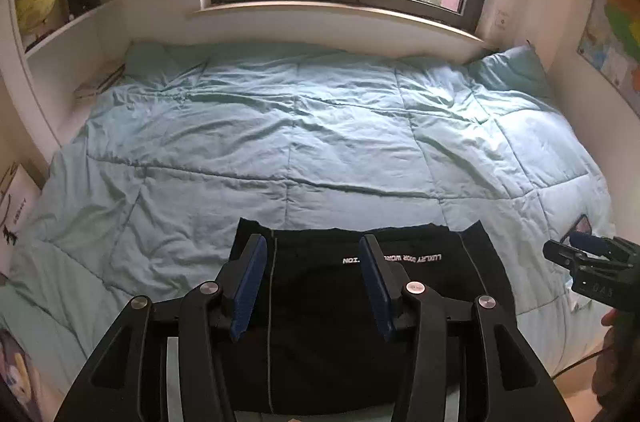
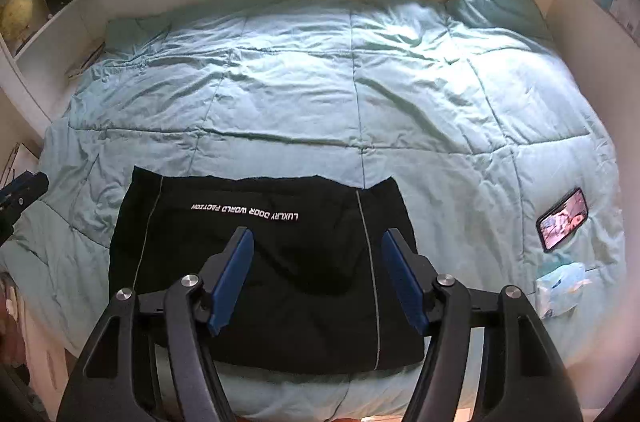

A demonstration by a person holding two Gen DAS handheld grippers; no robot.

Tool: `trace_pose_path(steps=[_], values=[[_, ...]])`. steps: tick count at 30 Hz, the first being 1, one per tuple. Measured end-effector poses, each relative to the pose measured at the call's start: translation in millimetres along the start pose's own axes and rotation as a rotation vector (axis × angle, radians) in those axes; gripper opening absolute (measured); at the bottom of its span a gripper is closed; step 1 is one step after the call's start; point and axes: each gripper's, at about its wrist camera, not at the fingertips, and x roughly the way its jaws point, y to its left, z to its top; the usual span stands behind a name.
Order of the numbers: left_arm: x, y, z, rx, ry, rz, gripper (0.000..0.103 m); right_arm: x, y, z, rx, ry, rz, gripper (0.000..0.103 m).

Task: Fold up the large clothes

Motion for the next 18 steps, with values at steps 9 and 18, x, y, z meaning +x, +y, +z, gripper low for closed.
trace_pose_path(steps=[9, 18], values=[[9, -9, -8, 0.002, 0.039, 0.061, 0.049, 3, 11, -1, -0.026, 0.003, -0.026, 0.070], [14, -25, -17, 0.035, 0.081, 0.115, 0.049, 18, 11, -9, -0.014, 0.043, -0.016, 0.070]])
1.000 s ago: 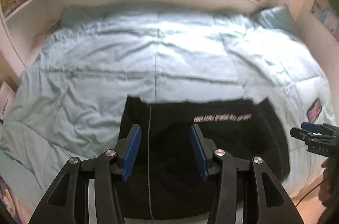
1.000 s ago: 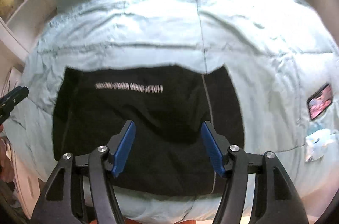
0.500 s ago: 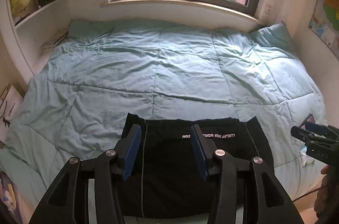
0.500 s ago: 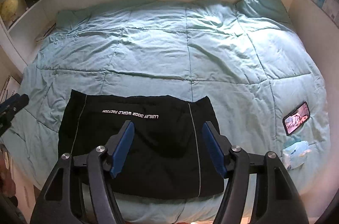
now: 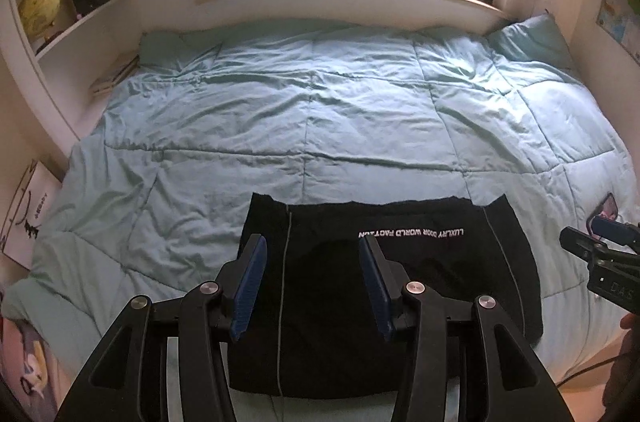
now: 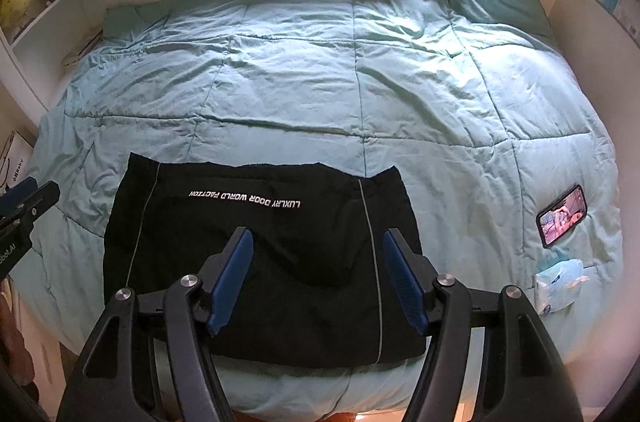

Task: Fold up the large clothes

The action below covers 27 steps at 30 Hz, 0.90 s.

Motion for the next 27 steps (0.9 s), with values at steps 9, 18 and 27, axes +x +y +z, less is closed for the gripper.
trace_pose_path(steps=[9, 18, 27], values=[[7, 6, -2, -0.021, 0.030, 0.044, 0.049, 7, 0, -8, -0.001, 0.028, 0.000, 0.070], [4, 11, -3, -0.035, 0.018, 0.062, 0.049, 16, 5, -10, 0.002, 0.058, 0.015, 0.070], [3, 13, -2, -0.037, 0.007, 0.075, 0.049, 26, 8, -14, 0.006, 0.089, 0.027, 0.070]])
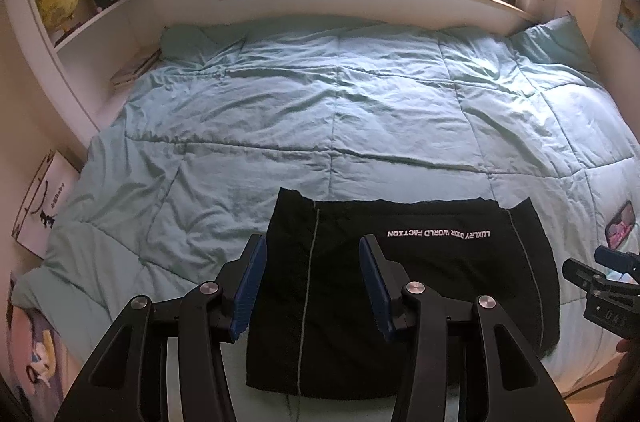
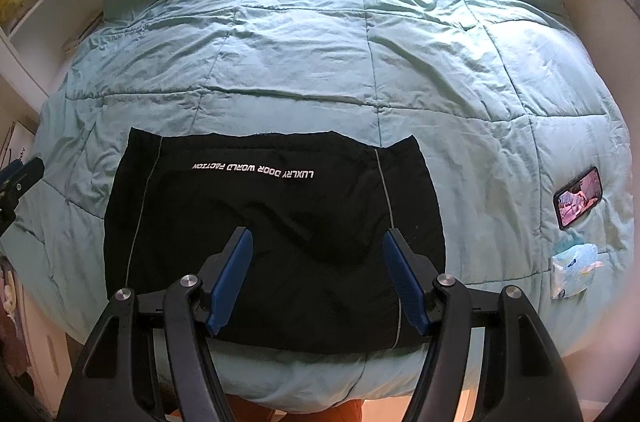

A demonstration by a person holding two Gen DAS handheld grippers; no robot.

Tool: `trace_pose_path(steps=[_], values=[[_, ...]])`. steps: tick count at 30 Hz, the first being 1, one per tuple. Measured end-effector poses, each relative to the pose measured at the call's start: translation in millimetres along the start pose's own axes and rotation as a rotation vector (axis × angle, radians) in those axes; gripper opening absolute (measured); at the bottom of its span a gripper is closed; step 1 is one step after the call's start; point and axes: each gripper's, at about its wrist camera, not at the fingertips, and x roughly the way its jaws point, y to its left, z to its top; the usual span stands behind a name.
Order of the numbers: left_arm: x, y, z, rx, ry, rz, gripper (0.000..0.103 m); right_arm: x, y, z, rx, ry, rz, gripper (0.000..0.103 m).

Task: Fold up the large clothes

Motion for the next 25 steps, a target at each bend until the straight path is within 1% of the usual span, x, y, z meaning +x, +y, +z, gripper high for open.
trace_pose_path(steps=[3, 5, 7, 13, 14, 16, 21, 25], values=[[1, -2, 0, 0.011, -0.003, 0.011, 0.049, 2, 0, 0, 0.006, 0.009, 0.004, 0.070], [0, -6, -1, 0.038, -0.025, 0.054, 0.049, 4, 0, 0, 0.008, 0.017, 0.007, 0.070], [0, -7, -1, 0.044, -0.031, 0.066, 0.049, 6, 1, 0, 0.005, 0.024, 0.006, 0.070], [6, -8, 2, 0.036, -0.005, 0.032, 0.049, 13, 2, 2, -0.004, 0.040, -0.004, 0.070], [7, -8, 3, 0.034, 0.001, 0.002, 0.049, 14, 3, 2, -0.005, 0.043, -0.006, 0.070], [8, -9, 2, 0.030, 0.007, -0.027, 0.049, 15, 3, 2, -0.007, 0.048, -0.009, 0.070], [13, -12, 1, 0.036, 0.005, -0.019, 0.049, 17, 3, -1, -0.011, 0.055, -0.019, 0.070], [16, -11, -1, 0.038, 0.023, -0.053, 0.049, 21, -1, -3, 0.002, 0.064, -0.020, 0.070]])
